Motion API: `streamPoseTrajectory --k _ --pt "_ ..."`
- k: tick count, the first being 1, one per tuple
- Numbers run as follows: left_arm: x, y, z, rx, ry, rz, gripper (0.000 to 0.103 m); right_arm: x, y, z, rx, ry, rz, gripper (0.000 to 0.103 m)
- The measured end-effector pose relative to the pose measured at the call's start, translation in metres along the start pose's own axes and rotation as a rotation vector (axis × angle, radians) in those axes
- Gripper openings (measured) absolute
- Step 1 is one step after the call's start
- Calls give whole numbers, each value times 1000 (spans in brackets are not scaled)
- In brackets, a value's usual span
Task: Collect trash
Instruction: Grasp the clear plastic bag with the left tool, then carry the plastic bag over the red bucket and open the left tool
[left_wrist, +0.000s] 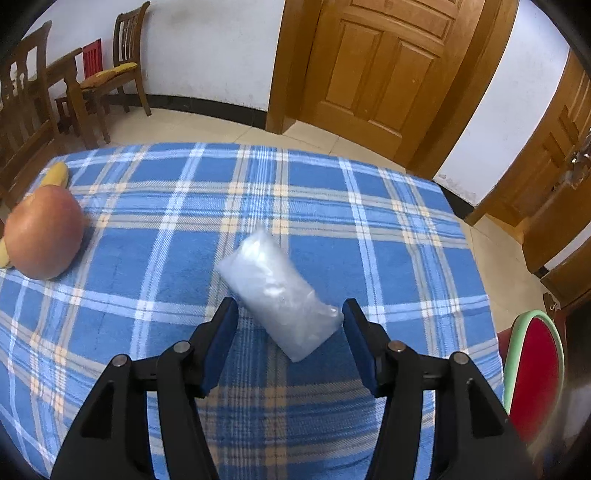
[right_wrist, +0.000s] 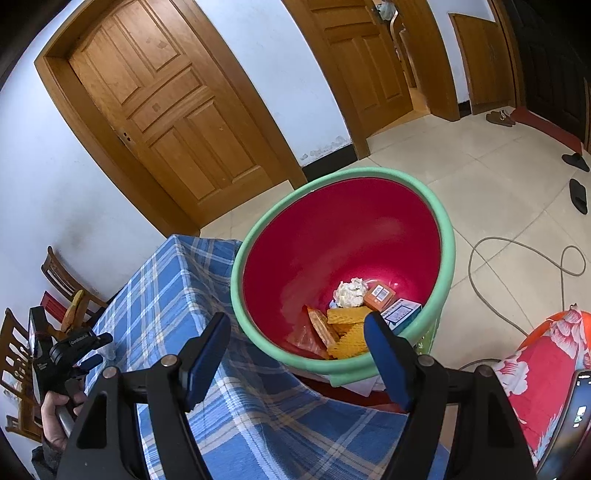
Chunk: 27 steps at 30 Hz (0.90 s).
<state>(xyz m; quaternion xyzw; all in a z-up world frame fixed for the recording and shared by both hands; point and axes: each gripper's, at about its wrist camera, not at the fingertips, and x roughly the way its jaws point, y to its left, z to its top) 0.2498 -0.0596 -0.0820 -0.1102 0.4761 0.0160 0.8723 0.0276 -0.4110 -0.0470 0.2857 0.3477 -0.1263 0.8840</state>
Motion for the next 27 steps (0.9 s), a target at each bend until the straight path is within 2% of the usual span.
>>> streamPoseTrajectory --k 3,5,14,19,27 --pt "1 -1 -1 11 -16 4 58 1 -1 0 1 2 -2 77" --pt "1 -1 -1 15 -21 1 52 1 -2 0 2 3 -3 77" --pt "-8 -9 -11 61 -21 -41 49 0 -2 -1 5 2 1 77" --pt "-24 -20 -24 82 -21 -101 49 -3 -6 -1 9 -8 1 77" --pt "-62 -64 -46 202 -44 -216 49 -5 -11 -1 20 -13 -1 77"
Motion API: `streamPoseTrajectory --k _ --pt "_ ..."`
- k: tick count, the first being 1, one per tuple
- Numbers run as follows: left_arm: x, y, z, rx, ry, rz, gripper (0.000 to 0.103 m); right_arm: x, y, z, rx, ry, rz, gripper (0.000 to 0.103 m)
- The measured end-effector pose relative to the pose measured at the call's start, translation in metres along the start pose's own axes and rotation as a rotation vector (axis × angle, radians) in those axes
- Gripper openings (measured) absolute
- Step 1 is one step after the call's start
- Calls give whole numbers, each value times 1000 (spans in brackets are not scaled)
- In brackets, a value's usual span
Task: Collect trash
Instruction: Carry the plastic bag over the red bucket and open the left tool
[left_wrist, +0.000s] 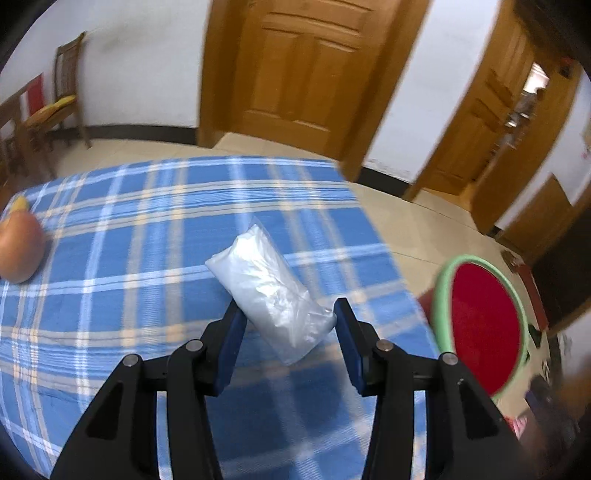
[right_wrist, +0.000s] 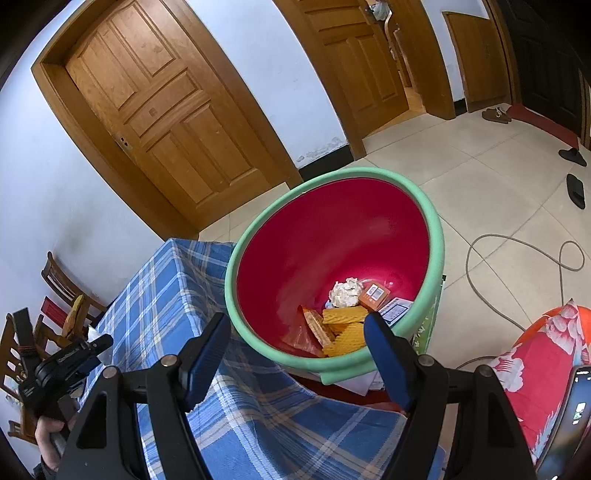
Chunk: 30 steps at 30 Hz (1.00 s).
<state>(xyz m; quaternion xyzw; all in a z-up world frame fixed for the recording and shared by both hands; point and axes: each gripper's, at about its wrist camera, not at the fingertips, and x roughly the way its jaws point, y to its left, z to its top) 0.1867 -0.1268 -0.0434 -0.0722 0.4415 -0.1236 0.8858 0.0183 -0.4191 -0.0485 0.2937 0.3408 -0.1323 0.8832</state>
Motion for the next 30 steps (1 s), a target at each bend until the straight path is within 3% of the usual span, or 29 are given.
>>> streamPoseTrajectory --k 8,18,25,30 --pt "-11 -71 -5 139 2 -127 49 -8 -12 5 25 -19 -14 77" --pt "7 -146 -14 287 57 -234 49 -13 -42 12 90 -32 -62 77" --pt "27 -190 -23 388 88 -265 49 -12 -59 14 122 -29 -77 77" --pt "39 -206 -27 437 81 -235 50 -16 -62 15 132 -39 -85 77"
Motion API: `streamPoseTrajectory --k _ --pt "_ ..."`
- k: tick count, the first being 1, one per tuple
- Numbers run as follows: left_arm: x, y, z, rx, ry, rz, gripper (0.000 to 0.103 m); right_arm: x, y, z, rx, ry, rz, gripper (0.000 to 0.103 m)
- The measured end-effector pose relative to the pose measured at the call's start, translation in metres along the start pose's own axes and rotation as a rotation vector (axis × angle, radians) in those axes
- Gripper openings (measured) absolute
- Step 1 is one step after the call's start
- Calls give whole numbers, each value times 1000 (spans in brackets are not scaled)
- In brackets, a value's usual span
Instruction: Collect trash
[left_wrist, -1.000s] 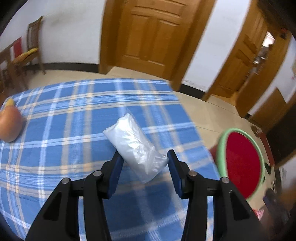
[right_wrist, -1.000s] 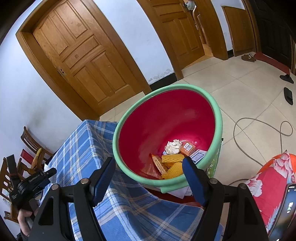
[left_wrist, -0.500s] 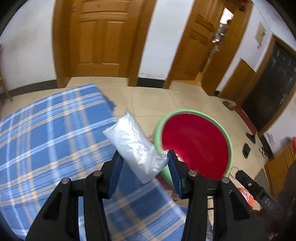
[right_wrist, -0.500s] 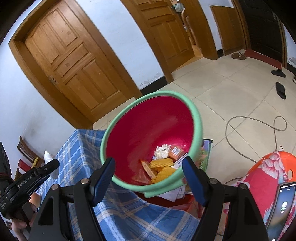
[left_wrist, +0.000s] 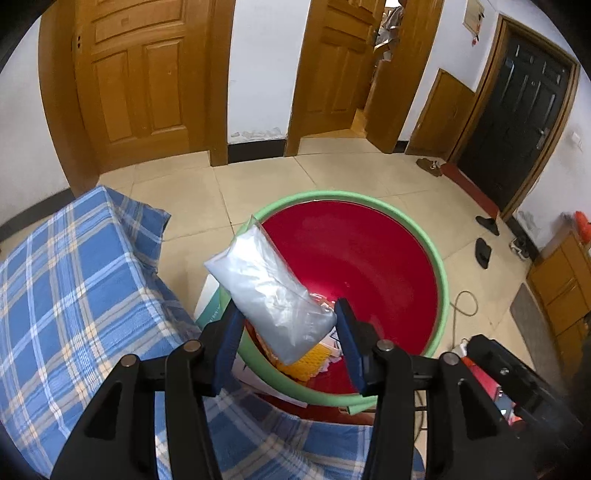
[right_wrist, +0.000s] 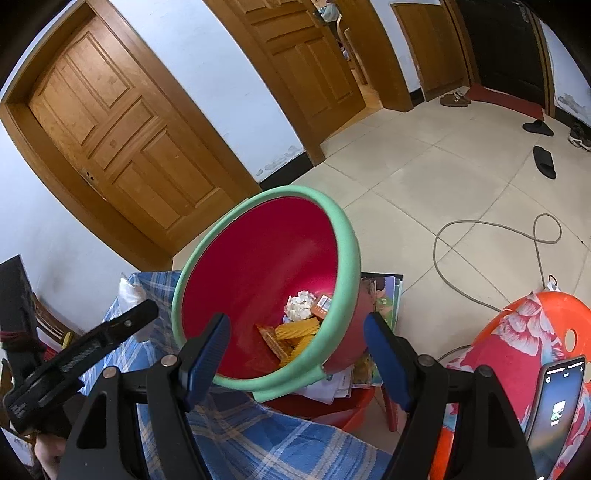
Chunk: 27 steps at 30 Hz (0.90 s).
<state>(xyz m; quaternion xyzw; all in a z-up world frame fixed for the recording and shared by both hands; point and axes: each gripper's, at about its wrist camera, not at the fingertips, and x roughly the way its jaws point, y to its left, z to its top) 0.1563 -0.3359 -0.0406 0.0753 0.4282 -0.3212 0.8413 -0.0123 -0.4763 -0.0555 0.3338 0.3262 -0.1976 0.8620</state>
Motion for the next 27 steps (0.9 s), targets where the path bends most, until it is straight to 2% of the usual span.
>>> streamPoseTrajectory --k 5,17,23,27 --pt "0 -2 -2 1 2 2 63 2 -3 -3 6 8 0 77" --pt "-20 14 -11 -40 -12 41 67 -7 4 -6 -27 -4 23 77" --pt "-50 34 -25 -85 -31 97 71 -20 20 -12 -65 -10 59 77" --pt "-73 52 -36 -130 -44 129 72 -30 35 -19 -106 -14 99 82"
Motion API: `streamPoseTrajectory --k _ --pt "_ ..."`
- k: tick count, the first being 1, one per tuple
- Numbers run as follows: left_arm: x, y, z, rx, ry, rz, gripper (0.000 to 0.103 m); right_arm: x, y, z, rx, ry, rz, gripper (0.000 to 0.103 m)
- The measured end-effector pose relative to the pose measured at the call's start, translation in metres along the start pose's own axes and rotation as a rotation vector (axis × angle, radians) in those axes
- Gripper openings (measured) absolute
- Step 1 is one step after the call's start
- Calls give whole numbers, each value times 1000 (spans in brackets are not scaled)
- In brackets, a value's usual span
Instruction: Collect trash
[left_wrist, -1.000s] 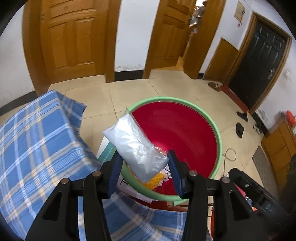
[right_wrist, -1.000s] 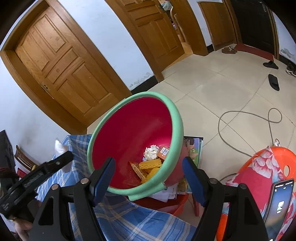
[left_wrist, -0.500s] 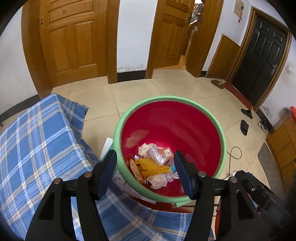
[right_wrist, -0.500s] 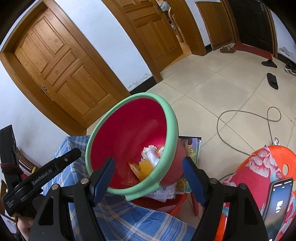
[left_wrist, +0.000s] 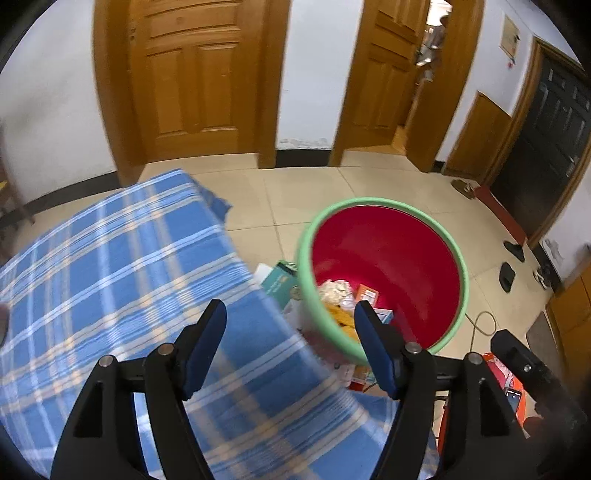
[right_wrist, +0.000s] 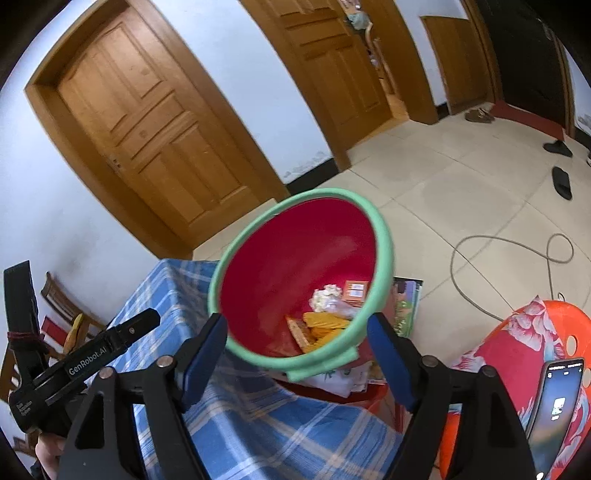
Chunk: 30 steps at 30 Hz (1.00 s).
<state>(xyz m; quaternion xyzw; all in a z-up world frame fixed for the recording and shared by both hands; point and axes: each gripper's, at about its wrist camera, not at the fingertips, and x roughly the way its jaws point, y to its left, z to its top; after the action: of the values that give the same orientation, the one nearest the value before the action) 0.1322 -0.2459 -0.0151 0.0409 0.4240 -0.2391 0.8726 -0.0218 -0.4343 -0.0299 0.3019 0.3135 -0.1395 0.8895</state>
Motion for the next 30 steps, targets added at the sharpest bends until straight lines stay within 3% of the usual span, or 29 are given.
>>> streamPoseTrajectory --k 19,30 --pt "-114 98 -57 -186 -117 213 83 -40 105 -52 -237 27 188 88" --pt "-151 134 -102 -271 -139 318 86 -53 145 -91 -372 17 209 101"
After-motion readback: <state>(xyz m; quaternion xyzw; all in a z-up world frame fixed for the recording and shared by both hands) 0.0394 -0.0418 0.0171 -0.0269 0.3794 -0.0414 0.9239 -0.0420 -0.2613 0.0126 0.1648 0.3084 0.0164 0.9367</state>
